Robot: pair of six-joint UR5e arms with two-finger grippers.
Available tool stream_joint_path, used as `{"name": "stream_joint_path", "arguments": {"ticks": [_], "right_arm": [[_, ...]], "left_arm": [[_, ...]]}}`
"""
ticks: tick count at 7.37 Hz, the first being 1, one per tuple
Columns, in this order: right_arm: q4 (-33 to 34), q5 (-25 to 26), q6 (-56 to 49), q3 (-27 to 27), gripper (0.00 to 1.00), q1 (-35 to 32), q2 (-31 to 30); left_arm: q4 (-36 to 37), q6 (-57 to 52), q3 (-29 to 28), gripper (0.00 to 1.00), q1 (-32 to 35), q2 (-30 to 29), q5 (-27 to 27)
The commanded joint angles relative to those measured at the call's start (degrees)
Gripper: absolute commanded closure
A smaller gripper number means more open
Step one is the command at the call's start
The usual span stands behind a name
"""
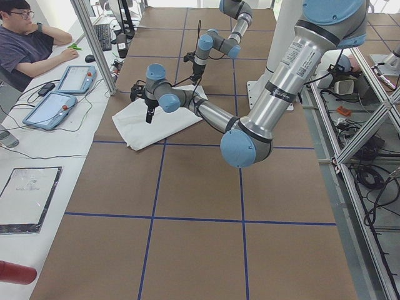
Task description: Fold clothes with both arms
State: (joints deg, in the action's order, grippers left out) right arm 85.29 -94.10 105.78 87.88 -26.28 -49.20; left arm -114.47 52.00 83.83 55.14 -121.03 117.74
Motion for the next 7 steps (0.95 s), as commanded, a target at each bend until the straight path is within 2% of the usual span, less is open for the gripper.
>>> {"name": "stream_joint_path", "arguments": {"ticks": [1, 2, 3, 4, 5, 7], "right_arm": [[8.43, 0.05, -0.22, 9.87, 1.0, 1.22, -3.08], [13.71, 0.66, -0.22, 19.16, 1.0, 4.28, -7.97], [17.59, 3.8, -0.13, 27.0, 1.0, 7.87, -12.02], [23.2, 7.22, 0.39, 29.78, 1.0, 11.13, -12.06], [26.3, 8.39, 0.57, 30.06, 1.0, 13.69, -11.36], [26.25, 8.49, 0.66, 30.07, 1.0, 15.64, -11.27]], "left_arm": [[0.03, 0.03, 0.19, 0.0, 0.06, 0.17, 0.03], [-0.05, -0.05, 0.89, 0.0, -0.03, 1.13, 0.03], [-0.05, -0.05, 1.16, 0.0, -0.03, 1.23, 0.03], [-0.05, -0.05, 1.16, 0.0, -0.03, 1.23, 0.12], [-0.05, -0.05, 1.16, 0.0, -0.03, 1.23, 0.12], [-0.05, 0.03, 1.51, 0.0, -0.03, 1.23, 0.03]]}}
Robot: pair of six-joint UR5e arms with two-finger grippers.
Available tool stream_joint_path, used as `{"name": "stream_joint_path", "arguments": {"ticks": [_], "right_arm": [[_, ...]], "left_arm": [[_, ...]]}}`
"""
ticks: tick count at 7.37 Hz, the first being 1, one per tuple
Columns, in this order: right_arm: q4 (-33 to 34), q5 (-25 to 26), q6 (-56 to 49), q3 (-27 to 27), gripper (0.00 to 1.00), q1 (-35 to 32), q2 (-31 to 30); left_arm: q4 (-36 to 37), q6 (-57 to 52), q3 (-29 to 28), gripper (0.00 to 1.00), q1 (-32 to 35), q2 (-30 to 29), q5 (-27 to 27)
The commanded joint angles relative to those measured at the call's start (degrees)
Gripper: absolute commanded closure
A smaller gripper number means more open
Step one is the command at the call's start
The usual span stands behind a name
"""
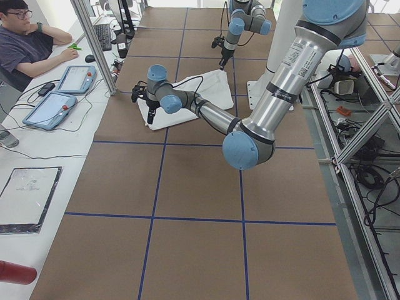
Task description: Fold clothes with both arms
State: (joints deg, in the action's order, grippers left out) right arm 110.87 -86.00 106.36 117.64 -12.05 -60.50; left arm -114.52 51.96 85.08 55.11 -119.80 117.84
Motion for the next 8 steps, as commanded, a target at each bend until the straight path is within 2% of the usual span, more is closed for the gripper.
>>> {"name": "stream_joint_path", "arguments": {"ticks": [1, 2, 4, 5, 7, 8], "right_arm": [[0.66, 0.4, 0.08, 0.31, 0.7, 1.5, 0.03], [0.49, 0.22, -0.97, 0.31, 0.01, 1.59, 0.12], [0.4, 0.13, -12.86, -0.48, 0.0, -1.9, 2.3], [0.31, -0.3, -18.15, -3.09, 0.0, -5.41, 5.01], [0.05, -0.4, -24.77, -14.83, 0.0, -11.04, 13.17], [-3.43, -0.48, -25.75, -23.51, 0.0, -12.81, 18.43]], "left_arm": [[0.0, 0.07, 0.35, 0.0, -0.09, 0.27, 0.02], [0.0, 0.07, 0.53, 0.0, -0.35, 0.36, 0.02], [0.0, 0.07, 0.61, 0.0, -0.44, 0.36, 0.02], [0.0, -0.02, 0.61, 0.0, -0.44, 0.45, 0.02], [-0.09, -0.46, 0.53, 0.0, -0.44, 0.45, 0.28], [-0.17, -0.81, 0.79, 0.0, -0.44, 1.14, 0.37]]}}
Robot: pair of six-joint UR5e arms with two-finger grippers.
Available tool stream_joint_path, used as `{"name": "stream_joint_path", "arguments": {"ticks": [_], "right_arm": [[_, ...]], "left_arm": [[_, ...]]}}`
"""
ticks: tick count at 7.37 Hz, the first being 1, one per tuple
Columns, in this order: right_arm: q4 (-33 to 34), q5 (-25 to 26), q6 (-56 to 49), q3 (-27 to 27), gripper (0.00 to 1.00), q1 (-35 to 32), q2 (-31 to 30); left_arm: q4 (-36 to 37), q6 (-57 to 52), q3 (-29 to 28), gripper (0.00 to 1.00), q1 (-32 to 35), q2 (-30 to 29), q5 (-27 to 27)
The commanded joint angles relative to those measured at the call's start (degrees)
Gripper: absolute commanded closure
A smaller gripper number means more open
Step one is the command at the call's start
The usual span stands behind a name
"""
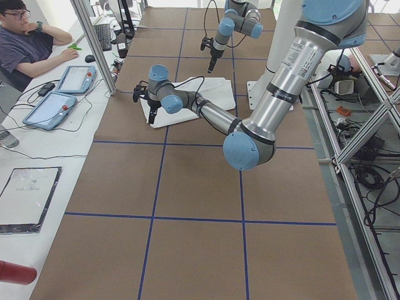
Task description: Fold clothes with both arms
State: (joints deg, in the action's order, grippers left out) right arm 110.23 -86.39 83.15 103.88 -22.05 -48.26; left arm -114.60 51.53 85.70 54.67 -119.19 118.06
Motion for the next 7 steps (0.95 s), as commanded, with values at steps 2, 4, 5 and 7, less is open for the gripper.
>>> {"name": "stream_joint_path", "arguments": {"ticks": [2, 4, 5, 7], "right_arm": [[-11.66, -0.01, -2.73, -26.89, 0.0, -4.49, 13.94], [-14.07, 0.51, -4.47, -38.97, 0.0, -5.37, 22.04], [-20.08, 1.56, -5.1, -43.02, 0.0, -5.37, 22.68], [-23.92, 5.86, -9.22, -50.76, 0.0, -5.37, 27.41]], "left_arm": [[-0.01, -0.38, 0.87, 0.0, 0.0, 0.71, 0.16], [-0.01, -0.38, 1.57, 0.0, 0.0, 1.5, 0.16], [-0.1, -0.38, 1.57, 0.0, 0.0, 1.5, 0.16], [-0.1, -0.38, 1.57, 0.0, 0.0, 1.5, 0.16]]}}
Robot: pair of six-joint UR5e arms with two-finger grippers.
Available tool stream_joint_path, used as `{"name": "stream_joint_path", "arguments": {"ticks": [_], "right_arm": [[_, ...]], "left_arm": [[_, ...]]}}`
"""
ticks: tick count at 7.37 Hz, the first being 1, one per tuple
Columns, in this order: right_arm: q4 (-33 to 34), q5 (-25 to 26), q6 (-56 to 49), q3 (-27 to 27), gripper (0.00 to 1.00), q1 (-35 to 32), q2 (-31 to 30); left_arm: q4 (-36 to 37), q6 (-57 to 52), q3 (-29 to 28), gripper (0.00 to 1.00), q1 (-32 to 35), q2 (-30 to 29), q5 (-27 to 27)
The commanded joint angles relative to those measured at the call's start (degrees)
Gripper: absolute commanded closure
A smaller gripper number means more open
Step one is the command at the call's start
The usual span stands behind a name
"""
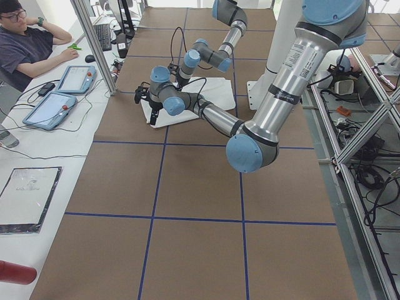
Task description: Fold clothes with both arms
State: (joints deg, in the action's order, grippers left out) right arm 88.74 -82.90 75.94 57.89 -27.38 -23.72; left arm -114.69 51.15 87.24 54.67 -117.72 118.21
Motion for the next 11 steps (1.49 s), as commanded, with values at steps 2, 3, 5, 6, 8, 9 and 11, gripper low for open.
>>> {"name": "stream_joint_path", "arguments": {"ticks": [2, 3, 5, 6, 8, 9, 11], "right_arm": [[-4.53, 4.5, -2.2, -7.95, 0.0, 0.4, 3.77], [-4.54, 5.29, -4.03, -8.23, 0.0, 0.57, 3.77], [-4.54, 5.47, -4.49, -8.58, 0.0, 0.84, 3.77], [-4.54, 5.47, -4.49, -8.58, 0.0, 0.84, 3.68], [-4.45, 6.17, -7.11, -9.54, 0.0, 0.84, 3.68], [-4.45, 6.44, -8.34, -10.16, 0.0, 0.75, 3.68], [-4.1, 6.44, -11.93, -10.17, 0.0, 0.4, 3.68]], "left_arm": [[-0.01, 0.09, 0.04, 0.0, 0.0, 0.04, 0.0], [-0.01, 0.09, 0.12, 0.0, 0.0, 0.04, 0.0], [-0.01, 0.09, 0.04, 0.0, 0.0, 0.04, 0.0], [-0.1, 0.0, -0.23, 0.0, 0.0, 0.04, 0.0], [-0.1, 0.0, -0.23, 0.0, -0.18, 0.04, 0.0], [-0.1, 0.09, -0.14, 0.0, -0.26, 0.04, 0.0], [-0.1, 0.09, -0.23, 0.0, -0.35, 0.04, 0.0]]}}
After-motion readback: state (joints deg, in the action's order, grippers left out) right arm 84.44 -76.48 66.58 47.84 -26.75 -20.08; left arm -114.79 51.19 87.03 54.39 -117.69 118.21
